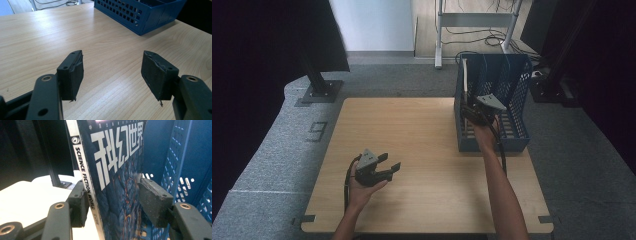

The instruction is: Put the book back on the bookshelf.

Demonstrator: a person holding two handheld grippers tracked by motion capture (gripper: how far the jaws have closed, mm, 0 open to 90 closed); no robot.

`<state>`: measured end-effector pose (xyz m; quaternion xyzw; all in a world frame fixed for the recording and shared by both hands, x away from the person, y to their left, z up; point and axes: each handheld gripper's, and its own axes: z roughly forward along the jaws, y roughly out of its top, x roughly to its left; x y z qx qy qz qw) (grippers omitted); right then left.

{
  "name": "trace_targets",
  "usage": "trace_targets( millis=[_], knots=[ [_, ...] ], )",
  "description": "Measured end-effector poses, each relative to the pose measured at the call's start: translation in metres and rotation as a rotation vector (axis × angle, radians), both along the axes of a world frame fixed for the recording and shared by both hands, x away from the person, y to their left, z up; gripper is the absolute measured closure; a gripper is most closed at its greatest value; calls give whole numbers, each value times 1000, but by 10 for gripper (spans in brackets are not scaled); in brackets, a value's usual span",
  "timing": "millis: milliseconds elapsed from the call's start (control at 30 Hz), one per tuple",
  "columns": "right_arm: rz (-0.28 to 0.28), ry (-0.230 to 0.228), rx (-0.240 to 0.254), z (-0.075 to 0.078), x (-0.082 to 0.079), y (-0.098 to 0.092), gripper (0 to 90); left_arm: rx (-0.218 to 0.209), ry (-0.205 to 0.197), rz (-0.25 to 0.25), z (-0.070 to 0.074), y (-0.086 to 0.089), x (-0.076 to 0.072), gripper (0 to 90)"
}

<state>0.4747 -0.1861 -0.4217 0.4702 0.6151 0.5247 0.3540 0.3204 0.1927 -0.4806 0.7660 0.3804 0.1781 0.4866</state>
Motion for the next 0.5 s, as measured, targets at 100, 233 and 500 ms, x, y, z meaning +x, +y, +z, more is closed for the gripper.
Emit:
trace_targets(
  millis=[100, 233, 500],
  knots=[
    [13, 2, -3, 2, -3, 0, 420, 1, 0, 0, 0, 0, 0, 347],
    [30, -1, -1, 3, -9, 0, 425, 4, 0, -1, 0, -1, 0, 347],
    [56, 4, -21, 0, -23, 1, 412, 9, -2, -5, 0, -3, -1, 347]
  ],
)
